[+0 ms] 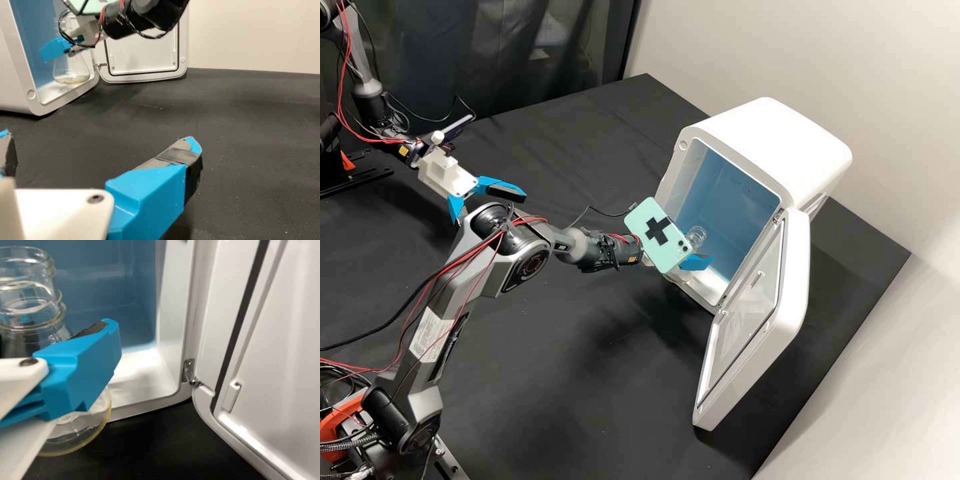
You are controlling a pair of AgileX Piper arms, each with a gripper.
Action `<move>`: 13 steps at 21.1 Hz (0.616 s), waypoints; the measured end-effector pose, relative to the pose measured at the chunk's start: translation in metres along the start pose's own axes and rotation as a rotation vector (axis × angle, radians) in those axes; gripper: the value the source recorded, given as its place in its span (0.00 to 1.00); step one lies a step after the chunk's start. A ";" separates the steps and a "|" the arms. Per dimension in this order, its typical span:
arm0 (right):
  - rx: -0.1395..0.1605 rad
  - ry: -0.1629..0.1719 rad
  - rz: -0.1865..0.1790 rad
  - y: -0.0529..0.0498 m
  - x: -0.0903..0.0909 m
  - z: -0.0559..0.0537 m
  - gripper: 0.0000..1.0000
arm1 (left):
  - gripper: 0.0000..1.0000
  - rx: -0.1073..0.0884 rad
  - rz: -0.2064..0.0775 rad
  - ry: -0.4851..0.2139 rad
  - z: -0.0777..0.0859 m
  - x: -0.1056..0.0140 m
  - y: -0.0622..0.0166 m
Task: Place the flask in the incubator
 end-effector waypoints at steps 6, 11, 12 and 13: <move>0.045 -0.035 0.040 0.022 0.008 0.011 0.00 | 1.00 0.000 -0.010 -0.011 0.002 0.001 -0.0020; 0.023 -0.009 0.054 0.034 0.014 -0.010 0.00 | 1.00 0.001 -0.008 -0.011 0.002 0.002 -0.0016; 0.019 -0.003 0.061 0.037 0.016 -0.016 0.00 | 1.00 0.001 -0.007 -0.011 0.002 0.003 -0.0013; 0.017 -0.001 0.075 0.041 0.018 -0.021 0.00 | 1.00 0.000 -0.006 -0.009 0.001 0.004 -0.0012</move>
